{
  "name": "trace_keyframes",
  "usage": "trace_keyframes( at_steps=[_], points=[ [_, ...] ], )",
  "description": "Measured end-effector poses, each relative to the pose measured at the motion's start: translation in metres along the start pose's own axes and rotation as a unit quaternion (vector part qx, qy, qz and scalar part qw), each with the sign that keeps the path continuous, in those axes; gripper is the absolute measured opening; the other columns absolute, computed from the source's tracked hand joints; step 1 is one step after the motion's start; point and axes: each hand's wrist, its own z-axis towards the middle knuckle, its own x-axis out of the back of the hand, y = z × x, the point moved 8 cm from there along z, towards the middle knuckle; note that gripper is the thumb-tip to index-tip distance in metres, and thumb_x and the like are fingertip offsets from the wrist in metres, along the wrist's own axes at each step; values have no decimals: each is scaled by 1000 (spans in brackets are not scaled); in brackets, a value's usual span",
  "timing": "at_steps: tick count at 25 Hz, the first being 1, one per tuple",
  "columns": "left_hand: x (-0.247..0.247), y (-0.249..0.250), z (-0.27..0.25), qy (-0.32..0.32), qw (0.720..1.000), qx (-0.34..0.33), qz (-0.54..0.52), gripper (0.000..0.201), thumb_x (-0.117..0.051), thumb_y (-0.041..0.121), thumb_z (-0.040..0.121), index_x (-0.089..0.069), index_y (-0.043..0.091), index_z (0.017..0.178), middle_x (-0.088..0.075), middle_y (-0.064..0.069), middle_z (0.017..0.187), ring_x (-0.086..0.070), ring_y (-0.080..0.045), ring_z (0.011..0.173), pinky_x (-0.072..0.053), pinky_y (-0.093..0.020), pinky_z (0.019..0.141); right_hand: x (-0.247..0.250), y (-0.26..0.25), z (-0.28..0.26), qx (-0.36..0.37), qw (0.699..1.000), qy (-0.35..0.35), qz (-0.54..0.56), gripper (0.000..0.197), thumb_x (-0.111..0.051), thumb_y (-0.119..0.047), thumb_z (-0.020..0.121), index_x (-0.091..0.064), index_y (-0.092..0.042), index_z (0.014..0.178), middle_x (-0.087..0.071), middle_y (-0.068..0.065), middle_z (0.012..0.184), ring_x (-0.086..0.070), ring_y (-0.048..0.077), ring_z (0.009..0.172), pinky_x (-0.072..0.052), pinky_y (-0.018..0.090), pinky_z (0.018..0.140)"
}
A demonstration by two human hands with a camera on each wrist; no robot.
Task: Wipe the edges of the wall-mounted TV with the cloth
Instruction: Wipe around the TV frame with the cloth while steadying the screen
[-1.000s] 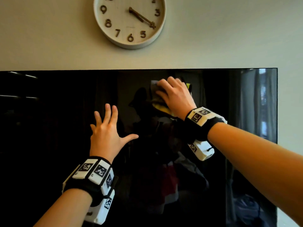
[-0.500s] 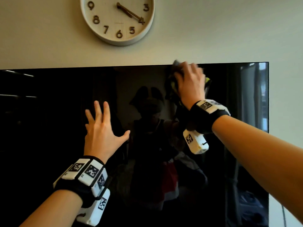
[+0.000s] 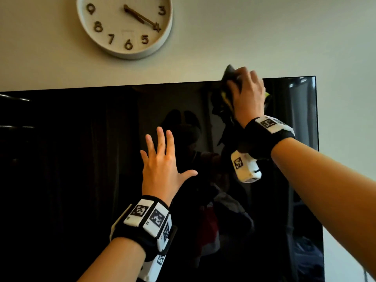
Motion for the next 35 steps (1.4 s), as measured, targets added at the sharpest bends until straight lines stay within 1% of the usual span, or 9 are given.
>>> trace_keyframes(
  at_steps=[5, 9, 12, 16, 20, 24, 28, 31, 35],
  points=[
    [0, 1, 2, 12, 1000, 5, 22, 116, -61, 73, 67, -13, 9, 152, -10, -15, 160, -9, -41, 145, -29, -57, 109, -22, -23, -32, 159, 980, -97, -66, 28, -46, -33, 90, -58, -10, 101, -56, 14, 91, -50, 33, 78, -42, 42, 66],
    [1, 0, 1, 23, 999, 7, 24, 116, -64, 72, 64, -18, 8, 150, -16, -17, 158, -14, -42, 144, -32, -59, 106, 2, 22, -7, -38, 998, -13, -43, 25, -50, -27, 91, -56, -8, 106, -56, 16, 98, -51, 36, 88, -39, 42, 72],
    [1, 1, 1, 26, 999, 8, 25, 117, -68, 69, 62, -21, 7, 149, -19, -18, 157, -16, -43, 143, -34, -60, 104, -11, -14, -34, 182, 977, -90, -67, 29, -47, -33, 89, -59, -9, 98, -56, 16, 88, -52, 35, 75, -44, 44, 62],
    [1, 1, 1, 33, 999, 14, 34, 118, -69, 69, 60, -24, 7, 149, -22, -19, 156, -20, -44, 142, -38, -61, 101, 27, 44, -2, -19, 999, 20, -43, 38, -39, -37, 87, -58, -8, 102, -57, 18, 96, -53, 38, 85, -40, 41, 68],
    [1, 3, 1, 18, 999, 17, 41, 119, -69, 68, 61, -19, 6, 150, -17, -19, 157, -16, -44, 142, -38, -61, 102, 5, 18, -34, 172, 976, -101, -82, 24, -49, -31, 91, -59, -11, 100, -56, 15, 88, -51, 34, 77, -44, 44, 65],
    [3, 20, -4, 16, 999, 27, 44, 122, -68, 71, 61, -16, 6, 150, -11, -18, 159, -12, -44, 143, -36, -59, 104, 38, 77, -3, -69, 997, 4, -45, 22, -53, -25, 91, -57, -8, 105, -56, 17, 99, -51, 36, 89, -37, 40, 73],
    [-8, 73, -6, 3, 999, -35, 41, 126, -61, 78, 61, -8, 9, 152, -5, -17, 160, -5, -42, 145, -26, -59, 110, 24, 48, -19, 124, 986, -90, -68, 26, -50, -32, 90, -59, -11, 102, -56, 14, 91, -52, 35, 81, -41, 42, 68],
    [-26, 94, -8, -34, 998, -42, 17, 121, -54, 79, 67, 6, 17, 152, 9, -12, 160, 9, -39, 145, -18, -60, 112, 61, 114, 10, -124, 991, 28, -46, 26, -49, -27, 92, -56, -8, 109, -56, 17, 105, -50, 37, 95, -37, 41, 77],
    [-33, 93, -9, -20, 998, -40, 38, 115, -62, 70, 69, -2, 17, 152, 0, -16, 160, -1, -42, 145, -27, -65, 106, 34, 72, -31, 75, 993, -62, -67, 24, -51, -28, 90, -59, -9, 104, -57, 15, 94, -51, 34, 84, -39, 42, 73]
  ],
)
